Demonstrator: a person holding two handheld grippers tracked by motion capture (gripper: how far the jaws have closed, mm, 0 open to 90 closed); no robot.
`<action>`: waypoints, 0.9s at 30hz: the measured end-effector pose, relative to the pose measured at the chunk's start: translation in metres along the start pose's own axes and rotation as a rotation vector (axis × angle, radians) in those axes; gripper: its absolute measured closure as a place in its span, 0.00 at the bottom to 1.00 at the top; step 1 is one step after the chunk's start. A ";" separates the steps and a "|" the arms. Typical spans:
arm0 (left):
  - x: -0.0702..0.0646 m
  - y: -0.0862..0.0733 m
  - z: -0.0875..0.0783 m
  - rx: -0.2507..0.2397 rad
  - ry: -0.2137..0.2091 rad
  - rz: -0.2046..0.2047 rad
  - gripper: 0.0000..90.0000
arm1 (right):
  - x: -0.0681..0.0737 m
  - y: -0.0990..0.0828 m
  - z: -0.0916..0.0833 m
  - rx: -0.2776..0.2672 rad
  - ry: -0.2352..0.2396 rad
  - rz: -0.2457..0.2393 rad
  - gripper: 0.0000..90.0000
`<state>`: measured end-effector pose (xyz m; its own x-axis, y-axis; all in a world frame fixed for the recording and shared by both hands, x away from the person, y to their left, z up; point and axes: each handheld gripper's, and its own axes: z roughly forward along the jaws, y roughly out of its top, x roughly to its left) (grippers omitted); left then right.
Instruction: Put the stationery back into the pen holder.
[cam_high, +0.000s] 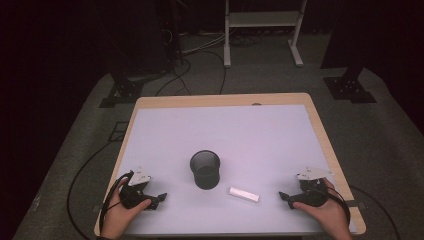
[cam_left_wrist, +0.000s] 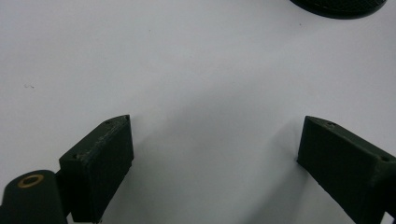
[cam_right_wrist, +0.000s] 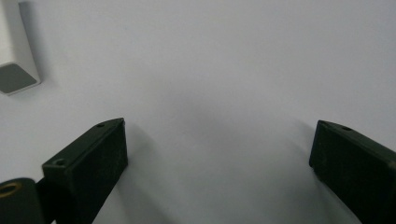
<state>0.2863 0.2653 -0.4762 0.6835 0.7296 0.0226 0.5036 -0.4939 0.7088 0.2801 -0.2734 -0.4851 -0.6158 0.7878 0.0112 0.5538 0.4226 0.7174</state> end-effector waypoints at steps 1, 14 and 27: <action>0.000 -0.001 0.000 -0.008 0.001 -0.001 0.10 | 0.000 0.000 0.000 0.000 0.000 0.000 0.04; 0.000 -0.002 0.002 -0.002 0.035 -0.031 0.02 | 0.000 0.002 -0.007 0.005 -0.012 0.017 0.26; -0.001 -0.002 0.002 -0.001 0.035 -0.034 0.02 | 0.008 0.015 -0.010 -0.003 0.051 -0.007 0.35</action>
<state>0.2856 0.2648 -0.4792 0.6470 0.7621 0.0233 0.5257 -0.4681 0.7103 0.2778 -0.2649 -0.4674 -0.6473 0.7611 0.0414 0.5475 0.4264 0.7200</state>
